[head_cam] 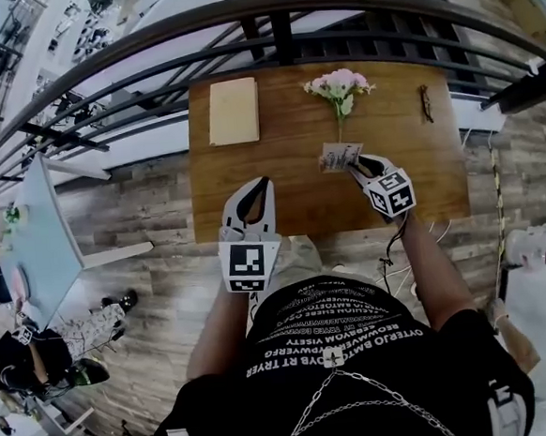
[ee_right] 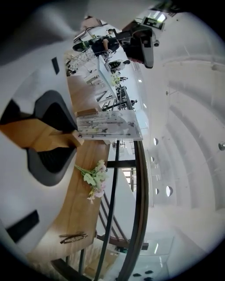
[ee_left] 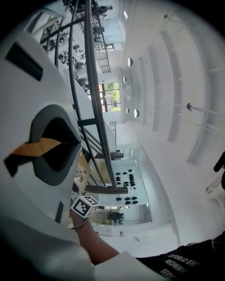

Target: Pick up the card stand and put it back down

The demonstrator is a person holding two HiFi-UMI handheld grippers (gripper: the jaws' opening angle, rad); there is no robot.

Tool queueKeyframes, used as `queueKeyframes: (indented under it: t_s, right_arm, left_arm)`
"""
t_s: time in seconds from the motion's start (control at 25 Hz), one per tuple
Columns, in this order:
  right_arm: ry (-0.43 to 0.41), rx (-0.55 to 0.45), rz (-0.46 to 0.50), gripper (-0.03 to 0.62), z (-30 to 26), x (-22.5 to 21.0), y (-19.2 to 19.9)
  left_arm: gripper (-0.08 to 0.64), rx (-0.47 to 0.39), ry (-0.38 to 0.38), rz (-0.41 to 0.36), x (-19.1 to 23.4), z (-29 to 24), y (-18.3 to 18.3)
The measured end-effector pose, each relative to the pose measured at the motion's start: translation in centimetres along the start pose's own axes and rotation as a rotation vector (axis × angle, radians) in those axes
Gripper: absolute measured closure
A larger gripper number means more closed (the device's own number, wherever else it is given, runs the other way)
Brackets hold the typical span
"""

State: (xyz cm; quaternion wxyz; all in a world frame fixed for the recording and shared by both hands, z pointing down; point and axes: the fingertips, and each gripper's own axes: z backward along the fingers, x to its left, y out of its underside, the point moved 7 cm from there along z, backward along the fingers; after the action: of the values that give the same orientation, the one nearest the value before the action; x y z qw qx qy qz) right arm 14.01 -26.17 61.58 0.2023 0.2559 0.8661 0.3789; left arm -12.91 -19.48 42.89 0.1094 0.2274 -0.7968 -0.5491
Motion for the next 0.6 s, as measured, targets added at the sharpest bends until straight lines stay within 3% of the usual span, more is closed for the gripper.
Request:
queueKeyframes:
  t_s: [0.6]
  right_arm:
    - [0.013,-0.099,0.044,0.465,8.1,1.8,-6.9]
  left_arm:
    - [0.532,-0.058,0.007,0.003,-2.5,2.5,-1.1]
